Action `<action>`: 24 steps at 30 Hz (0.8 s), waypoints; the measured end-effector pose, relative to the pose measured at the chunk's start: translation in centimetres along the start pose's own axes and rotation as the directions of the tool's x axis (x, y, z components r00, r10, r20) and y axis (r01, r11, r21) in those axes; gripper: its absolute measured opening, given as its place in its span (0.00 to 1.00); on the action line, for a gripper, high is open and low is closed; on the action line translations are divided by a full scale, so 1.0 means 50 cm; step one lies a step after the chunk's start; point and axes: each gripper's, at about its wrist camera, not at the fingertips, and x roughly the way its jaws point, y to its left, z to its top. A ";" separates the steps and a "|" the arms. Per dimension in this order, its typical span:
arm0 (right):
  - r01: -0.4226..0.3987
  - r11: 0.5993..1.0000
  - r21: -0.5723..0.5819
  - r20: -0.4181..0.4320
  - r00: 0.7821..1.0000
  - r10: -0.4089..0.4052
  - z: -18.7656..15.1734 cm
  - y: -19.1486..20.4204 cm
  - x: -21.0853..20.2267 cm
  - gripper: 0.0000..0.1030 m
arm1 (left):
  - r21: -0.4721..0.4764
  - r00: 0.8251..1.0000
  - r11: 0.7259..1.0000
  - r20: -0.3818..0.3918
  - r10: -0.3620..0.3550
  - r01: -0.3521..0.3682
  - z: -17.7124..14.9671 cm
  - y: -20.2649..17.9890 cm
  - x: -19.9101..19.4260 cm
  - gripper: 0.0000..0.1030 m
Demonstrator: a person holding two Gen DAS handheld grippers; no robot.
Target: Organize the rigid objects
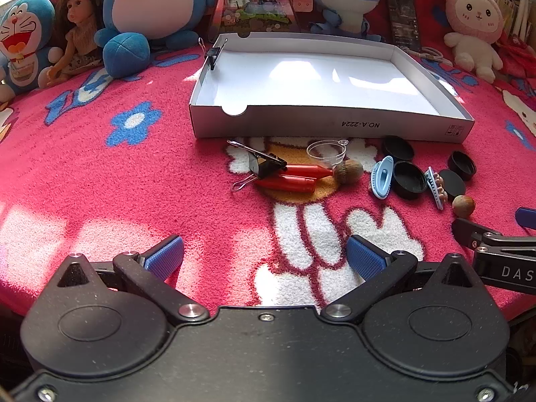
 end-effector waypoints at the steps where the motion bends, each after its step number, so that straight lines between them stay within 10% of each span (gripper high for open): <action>1: 0.000 1.000 0.001 0.000 1.000 0.000 0.001 0.000 0.000 1.00 | 0.000 1.000 1.000 0.006 -0.002 0.002 -0.001 0.001 -0.001 1.00; 16: -0.012 1.000 0.007 0.077 0.997 0.012 -0.023 -0.005 -0.006 1.00 | 0.022 0.999 0.999 0.044 -0.024 0.023 -0.019 0.008 -0.005 0.99; 24: -0.042 0.999 -0.018 0.110 0.993 0.043 -0.025 0.002 -0.019 0.97 | 0.069 0.994 0.996 0.085 -0.067 0.061 -0.020 0.006 -0.031 0.67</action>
